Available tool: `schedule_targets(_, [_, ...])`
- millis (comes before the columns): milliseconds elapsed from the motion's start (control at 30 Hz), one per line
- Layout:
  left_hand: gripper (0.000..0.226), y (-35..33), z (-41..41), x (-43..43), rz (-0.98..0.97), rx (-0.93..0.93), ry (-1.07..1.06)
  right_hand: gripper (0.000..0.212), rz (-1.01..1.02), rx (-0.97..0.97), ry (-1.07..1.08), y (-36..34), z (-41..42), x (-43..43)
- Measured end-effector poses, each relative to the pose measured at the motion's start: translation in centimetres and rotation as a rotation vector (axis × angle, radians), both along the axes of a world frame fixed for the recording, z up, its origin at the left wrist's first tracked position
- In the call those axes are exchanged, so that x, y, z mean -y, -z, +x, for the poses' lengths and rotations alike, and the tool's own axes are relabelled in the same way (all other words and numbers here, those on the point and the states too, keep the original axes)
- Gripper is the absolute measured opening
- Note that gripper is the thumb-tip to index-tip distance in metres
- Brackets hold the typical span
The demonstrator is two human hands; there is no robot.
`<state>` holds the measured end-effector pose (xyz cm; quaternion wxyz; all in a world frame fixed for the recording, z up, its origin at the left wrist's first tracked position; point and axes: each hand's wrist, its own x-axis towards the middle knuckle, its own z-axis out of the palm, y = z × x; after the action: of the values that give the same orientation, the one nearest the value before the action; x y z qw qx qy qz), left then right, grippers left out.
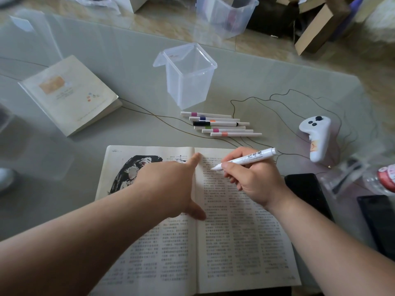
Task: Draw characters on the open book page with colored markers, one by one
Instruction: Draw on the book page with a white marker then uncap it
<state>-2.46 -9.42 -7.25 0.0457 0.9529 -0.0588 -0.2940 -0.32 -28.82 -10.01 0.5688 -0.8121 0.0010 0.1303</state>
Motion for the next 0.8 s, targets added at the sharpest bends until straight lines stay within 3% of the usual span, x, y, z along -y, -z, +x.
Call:
schedule_targets(100, [0.136, 0.19, 0.0, -0.04, -0.011, -0.002, -0.005, 0.006, -0.077, -0.034, -0.009, -0.12, 0.19, -0.03])
schedule_targets(233, [0.137, 0.22, -0.05, -0.1, -0.017, 0.003, -0.003, 0.018, -0.014, -0.029, 0.04, -0.33, 0.23, 0.21])
schedule_targets(533, [0.137, 0.06, -0.04, -0.1, -0.01, 0.003, -0.003, 0.013, -0.08, -0.01, 0.156, 0.21, 0.78, 0.4])
schedule_targets(667, [0.138, 0.08, 0.0, -0.13, -0.004, 0.008, 0.001, 0.017, -0.133, -0.029, 0.097, 0.08, 0.75, 0.48])
schedule_targets(800, [0.136, 0.0, -0.04, -0.14, -0.008, 0.004, 0.001, 0.018, -0.051, -0.042, 0.095, 0.0, 0.76, 0.49])
